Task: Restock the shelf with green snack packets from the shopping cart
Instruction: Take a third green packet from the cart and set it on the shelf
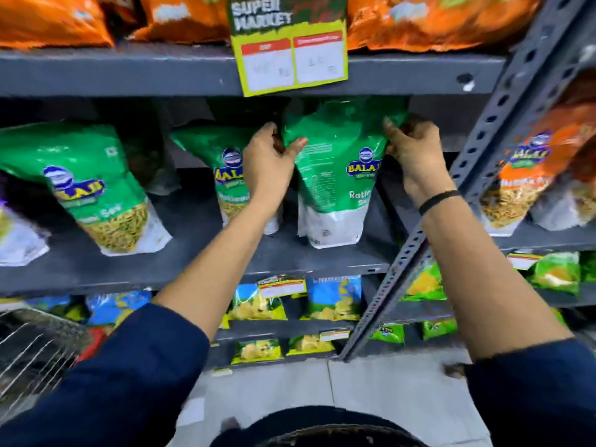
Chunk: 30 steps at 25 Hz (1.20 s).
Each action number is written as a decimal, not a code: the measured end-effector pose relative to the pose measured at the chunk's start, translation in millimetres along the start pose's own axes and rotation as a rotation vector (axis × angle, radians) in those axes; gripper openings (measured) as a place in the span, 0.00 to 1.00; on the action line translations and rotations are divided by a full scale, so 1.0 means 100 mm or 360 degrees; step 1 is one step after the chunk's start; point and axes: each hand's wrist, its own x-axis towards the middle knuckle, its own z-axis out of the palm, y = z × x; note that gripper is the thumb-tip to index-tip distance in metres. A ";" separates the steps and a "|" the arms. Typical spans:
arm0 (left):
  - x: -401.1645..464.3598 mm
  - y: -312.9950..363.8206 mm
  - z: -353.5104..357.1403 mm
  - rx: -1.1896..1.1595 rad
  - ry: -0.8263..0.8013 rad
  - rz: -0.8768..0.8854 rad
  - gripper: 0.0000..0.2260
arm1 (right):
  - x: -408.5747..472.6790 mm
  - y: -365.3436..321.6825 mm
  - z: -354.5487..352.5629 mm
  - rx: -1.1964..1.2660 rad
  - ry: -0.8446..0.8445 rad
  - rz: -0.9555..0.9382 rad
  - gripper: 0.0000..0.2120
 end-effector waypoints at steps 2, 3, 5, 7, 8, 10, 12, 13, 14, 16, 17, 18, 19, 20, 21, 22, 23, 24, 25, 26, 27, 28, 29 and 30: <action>0.07 -0.04 0.25 0.0075 -0.0077 -0.0120 0.17 | 0.16 0.17 -0.09 -0.0017 0.0055 0.0046 0.08; 0.08 -0.06 0.36 0.0051 -0.0087 -0.0171 0.21 | 0.23 0.29 -0.13 -0.0027 0.0069 0.0090 0.08; 0.04 -0.04 0.50 -0.0061 -0.0146 -0.0227 0.26 | 0.30 0.46 -0.18 -0.0036 0.0091 0.0159 0.08; 0.02 -0.08 0.64 -0.0481 -0.0234 -0.0402 0.25 | 0.30 0.54 -0.18 -0.0061 0.0238 0.0202 0.10; 0.02 -0.08 0.69 -0.0708 -0.0261 -0.0510 0.25 | 0.21 0.59 -0.16 -0.0077 0.0327 0.0217 0.14; 0.16 -0.55 0.96 -0.0846 -0.0147 -0.0662 0.36 | -0.12 0.79 -0.07 -0.0011 0.0556 0.0268 0.20; 0.26 -1.09 1.24 -0.1044 -0.0109 -0.0804 0.43 | -0.56 1.06 0.11 0.0049 0.0490 0.0493 0.14; 0.27 -1.18 1.32 -0.1033 -0.0070 -0.0851 0.41 | -0.71 1.14 0.19 0.0057 0.0331 0.0609 0.14; 0.15 -1.03 1.22 -0.0870 -0.0056 -0.0868 0.38 | -0.76 1.21 0.21 0.0093 0.0221 0.0690 0.17; 0.01 -0.88 1.04 -0.0736 -0.0025 -0.0968 0.37 | -0.60 1.24 0.14 0.0073 0.0273 0.0704 0.26; 0.01 -0.94 1.06 -0.0744 -0.0038 -0.0929 0.38 | -0.50 1.25 0.07 0.0078 0.0336 0.0679 0.30; -0.01 -0.92 1.03 -0.0743 -0.0059 -0.0965 0.39 | -0.45 1.24 0.03 0.0127 0.0401 0.0661 0.32; -0.03 -0.83 0.99 -0.0710 -0.0069 -0.1026 0.38 | -0.45 1.26 0.00 0.0185 0.0434 0.0640 0.30; -0.04 -0.75 0.96 -0.0734 -0.0066 -0.1035 0.34 | -0.50 1.25 -0.01 0.0204 0.0422 0.0644 0.26; -0.07 -0.64 0.94 -0.0759 -0.0083 -0.1005 0.27 | -0.56 1.29 0.01 0.0214 0.0378 0.0655 0.23; -0.11 -0.57 0.97 -0.0814 -0.0158 -0.1002 0.22 | -0.61 1.33 0.03 0.0240 0.0311 0.0691 0.21; -0.16 -0.51 1.01 -0.0847 -0.0277 -0.1013 0.20 | -0.63 1.37 0.04 0.0268 0.0246 0.0719 0.20; -0.21 -0.48 1.04 -0.0903 -0.0394 -0.1054 0.20 | -0.62 1.39 0.06 0.0285 0.0204 0.0733 0.20; -0.24 -0.46 1.06 -0.0939 -0.0468 -0.1073 0.21 | -0.58 1.39 0.06 0.0300 0.0194 0.0743 0.21; -0.23 -0.46 1.07 -0.0975 -0.0474 -0.1063 0.22 | -0.53 1.38 0.06 0.0307 0.0204 0.0757 0.20; -0.21 -0.50 1.10 -0.0994 -0.0451 -0.1059 0.22 | -0.48 1.40 0.07 0.0299 0.0210 0.0759 0.19; -0.16 -0.57 1.13 -0.1003 -0.0416 -0.1083 0.22 | -0.46 1.42 0.08 0.0306 0.0198 0.0745 0.18; -0.12 -0.60 1.16 -0.1001 -0.0397 -0.1081 0.22 | -0.44 1.43 0.09 0.0307 0.0189 0.0733 0.17; -0.09 -0.62 1.18 -0.1001 -0.0409 -0.1080 0.22 | -0.42 1.44 0.10 0.0304 0.0187 0.0715 0.17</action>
